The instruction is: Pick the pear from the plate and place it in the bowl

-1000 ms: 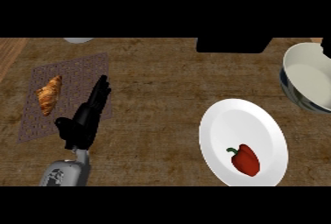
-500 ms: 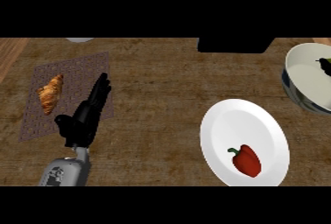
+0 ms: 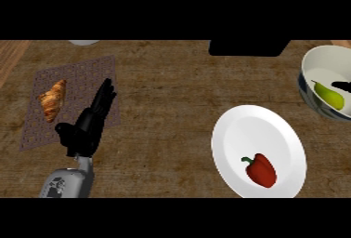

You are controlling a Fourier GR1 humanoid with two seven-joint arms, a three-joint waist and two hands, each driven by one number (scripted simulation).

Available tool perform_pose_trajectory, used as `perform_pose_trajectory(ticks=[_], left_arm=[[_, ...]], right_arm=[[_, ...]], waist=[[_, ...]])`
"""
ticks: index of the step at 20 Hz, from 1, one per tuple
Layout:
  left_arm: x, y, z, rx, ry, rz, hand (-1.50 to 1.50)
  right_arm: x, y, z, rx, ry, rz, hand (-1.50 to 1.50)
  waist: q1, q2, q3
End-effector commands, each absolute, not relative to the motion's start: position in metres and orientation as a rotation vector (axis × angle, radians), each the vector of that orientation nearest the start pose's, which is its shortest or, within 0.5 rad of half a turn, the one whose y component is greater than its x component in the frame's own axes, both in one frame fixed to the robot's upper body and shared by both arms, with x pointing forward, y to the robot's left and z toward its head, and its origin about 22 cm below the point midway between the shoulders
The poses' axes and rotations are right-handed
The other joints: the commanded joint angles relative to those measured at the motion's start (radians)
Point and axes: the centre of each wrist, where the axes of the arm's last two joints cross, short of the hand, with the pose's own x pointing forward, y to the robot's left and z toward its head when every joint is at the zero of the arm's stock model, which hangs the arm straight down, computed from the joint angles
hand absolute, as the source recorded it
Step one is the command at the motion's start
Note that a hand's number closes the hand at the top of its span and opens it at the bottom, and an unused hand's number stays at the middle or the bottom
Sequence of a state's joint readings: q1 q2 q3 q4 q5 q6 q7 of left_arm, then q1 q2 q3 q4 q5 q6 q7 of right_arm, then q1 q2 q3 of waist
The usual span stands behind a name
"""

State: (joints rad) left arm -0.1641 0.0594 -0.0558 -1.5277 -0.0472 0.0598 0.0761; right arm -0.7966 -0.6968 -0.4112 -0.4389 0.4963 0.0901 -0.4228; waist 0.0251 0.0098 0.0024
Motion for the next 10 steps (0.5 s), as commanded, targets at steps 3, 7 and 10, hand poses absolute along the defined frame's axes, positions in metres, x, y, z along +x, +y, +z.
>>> perform_pose_trajectory(ticks=[3, 7, 10], left_arm=[[0.272, 0.203, 0.032, 0.048, -1.594, -0.119, 0.0], [0.269, 0.212, 0.04, 0.031, -1.592, -0.142, 0.0], [0.28, 0.208, 0.036, 0.047, -1.594, -0.131, 0.0]], right_arm=[[0.372, -0.483, 0.155, -0.747, -1.736, 0.249, -1.5], [0.353, -0.512, 0.166, -0.682, -1.735, 0.124, -1.5], [0.341, -0.524, 0.161, -0.622, -1.705, 0.079, -1.5]], waist=[[-0.001, -0.004, -0.001], [-0.001, -0.003, 0.0], [-0.016, -0.005, -0.001]])
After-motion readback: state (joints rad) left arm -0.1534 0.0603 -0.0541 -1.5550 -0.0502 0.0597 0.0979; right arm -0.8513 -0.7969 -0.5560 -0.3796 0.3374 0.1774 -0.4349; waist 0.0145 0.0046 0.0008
